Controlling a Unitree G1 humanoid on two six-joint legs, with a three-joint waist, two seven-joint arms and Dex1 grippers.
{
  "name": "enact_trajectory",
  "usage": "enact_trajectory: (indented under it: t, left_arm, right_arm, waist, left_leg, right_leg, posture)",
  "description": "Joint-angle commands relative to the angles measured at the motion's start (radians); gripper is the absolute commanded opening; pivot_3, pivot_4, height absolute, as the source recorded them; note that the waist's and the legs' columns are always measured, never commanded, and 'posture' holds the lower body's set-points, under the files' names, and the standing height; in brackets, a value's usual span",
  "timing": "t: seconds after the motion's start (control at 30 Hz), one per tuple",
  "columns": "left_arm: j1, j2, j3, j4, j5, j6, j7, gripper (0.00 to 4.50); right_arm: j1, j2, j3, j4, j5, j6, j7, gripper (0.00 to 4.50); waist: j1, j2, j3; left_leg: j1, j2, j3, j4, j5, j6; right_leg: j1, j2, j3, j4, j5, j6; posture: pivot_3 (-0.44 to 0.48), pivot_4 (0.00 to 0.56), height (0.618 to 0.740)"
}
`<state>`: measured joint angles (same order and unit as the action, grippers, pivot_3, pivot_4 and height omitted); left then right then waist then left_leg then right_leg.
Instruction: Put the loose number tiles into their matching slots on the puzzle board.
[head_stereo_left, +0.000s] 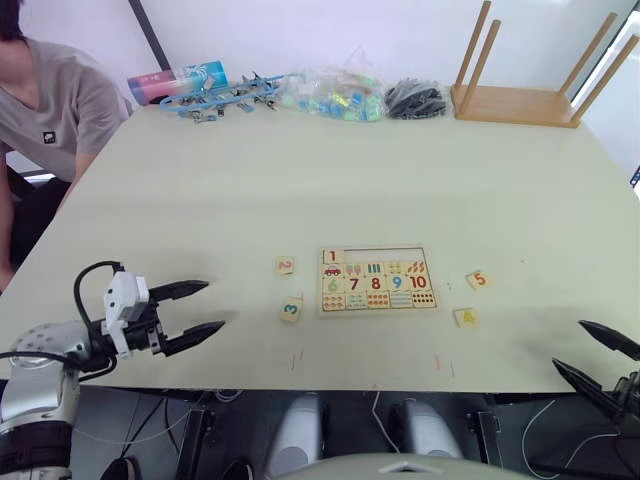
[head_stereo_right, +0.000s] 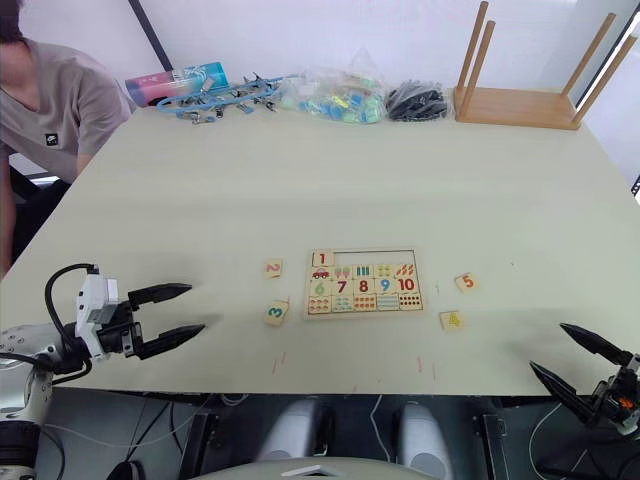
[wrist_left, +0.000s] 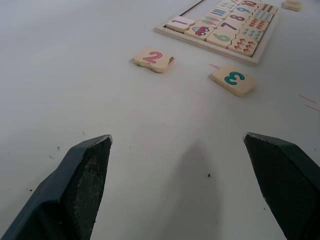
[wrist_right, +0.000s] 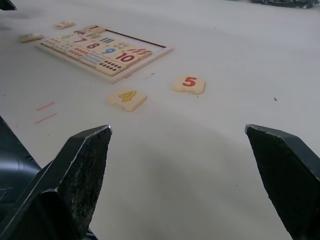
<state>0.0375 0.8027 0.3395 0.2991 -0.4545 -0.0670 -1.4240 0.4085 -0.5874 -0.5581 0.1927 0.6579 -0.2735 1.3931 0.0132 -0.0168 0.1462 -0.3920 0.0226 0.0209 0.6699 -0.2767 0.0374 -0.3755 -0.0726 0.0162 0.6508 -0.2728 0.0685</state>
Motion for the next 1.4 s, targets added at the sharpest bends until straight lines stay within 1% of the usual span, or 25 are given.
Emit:
enact_trajectory:
  t: [0.03, 0.37, 0.47, 0.6, 0.73, 0.8, 1.07, 1.23, 1.4]
  left_arm:
    - [-0.024, 0.006, -0.003, 0.039, 0.002, -0.042, -0.020, 4.46]
    - [-0.097, 0.002, -0.041, 0.126, 0.011, -0.088, -0.063, 4.46]
    - [-0.161, -0.007, -0.075, 0.176, 0.030, -0.110, -0.087, 4.46]
    - [-0.282, -0.022, -0.137, 0.246, 0.057, -0.136, -0.129, 4.46]
    - [-0.404, -0.040, -0.193, 0.325, 0.094, -0.162, -0.162, 4.46]
    - [-0.466, -0.049, -0.227, 0.377, 0.123, -0.201, -0.183, 4.46]
    - [-0.717, -0.084, -0.384, 0.599, 0.202, -0.323, -0.190, 4.46]
    - [-0.811, -0.106, -0.485, 0.667, 0.213, -0.336, -0.190, 4.46]
    - [-0.854, -0.121, -0.558, 0.710, 0.238, -0.362, -0.190, 4.46]
  right_arm:
    - [-0.003, -0.019, -0.030, -0.010, 0.012, -0.020, 0.016, 4.50]
    - [-0.004, -0.001, -0.019, -0.045, 0.023, -0.022, 0.023, 4.50]
    - [0.018, 0.005, -0.009, -0.085, 0.040, -0.008, 0.042, 4.50]
    - [0.046, 0.008, -0.001, -0.172, 0.077, 0.035, 0.048, 4.50]
    - [0.060, 0.011, 0.012, -0.250, 0.093, 0.075, 0.029, 4.50]
    - [0.067, 0.017, 0.022, -0.282, 0.098, 0.096, 0.016, 4.50]
    - [0.051, 0.035, 0.040, -0.326, 0.088, 0.108, -0.017, 4.50]
    - [0.047, 0.043, 0.042, -0.341, 0.084, 0.102, -0.030, 4.50]
    - [0.042, 0.041, 0.033, -0.335, 0.079, 0.084, -0.028, 4.50]
  waist:
    - [0.000, 0.000, 0.000]
    - [0.001, 0.000, 0.000]
    - [0.002, 0.000, 0.000]
    - [0.002, -0.001, 0.000]
    - [-0.001, -0.001, 0.000]
    - [0.001, -0.001, 0.000]
    - [0.002, -0.001, 0.000]
    - [0.000, -0.002, 0.000]
    - [-0.001, -0.002, 0.000]
  left_leg:
    - [0.000, 0.000, 0.000, 0.000, 0.000, 0.000]
    - [0.000, 0.000, 0.000, 0.000, 0.000, 0.000]
    - [0.000, 0.000, 0.000, 0.000, 0.000, 0.000]
    - [-0.001, -0.001, 0.000, 0.000, 0.000, 0.000]
    - [-0.001, -0.001, 0.000, 0.000, 0.000, 0.000]
    - [-0.001, -0.001, 0.000, 0.000, 0.000, 0.000]
    - [-0.002, -0.005, -0.001, 0.001, 0.000, 0.000]
    - [-0.003, -0.005, -0.002, 0.002, 0.000, 0.000]
    - [-0.003, -0.005, -0.002, 0.002, 0.000, 0.000]
  right_leg:
    - [0.000, 0.000, 0.000, 0.000, 0.000, 0.000]
    - [0.000, 0.000, 0.000, 0.000, 0.000, 0.000]
    - [0.000, 0.000, 0.000, 0.000, 0.000, 0.000]
    - [0.000, 0.001, -0.001, 0.000, 0.000, 0.000]
    - [0.000, 0.001, 0.000, 0.000, 0.000, 0.000]
    - [0.000, 0.002, -0.001, 0.000, 0.000, 0.000]
    - [0.000, 0.002, -0.001, 0.000, 0.000, 0.001]
    - [0.000, 0.002, -0.001, 0.000, 0.000, 0.001]
    - [-0.001, 0.002, -0.001, 0.000, 0.000, 0.001]
  posture:
    - [0.000, 0.150, 0.740]
    - [0.000, 0.150, 0.740]
    - [0.000, 0.150, 0.740]
    - [0.000, 0.150, 0.740]
    - [0.000, 0.150, 0.740]
    - [0.000, 0.150, 0.740]
    - [0.000, 0.150, 0.740]
    - [0.000, 0.150, 0.740]
    - [0.000, 0.150, 0.740]
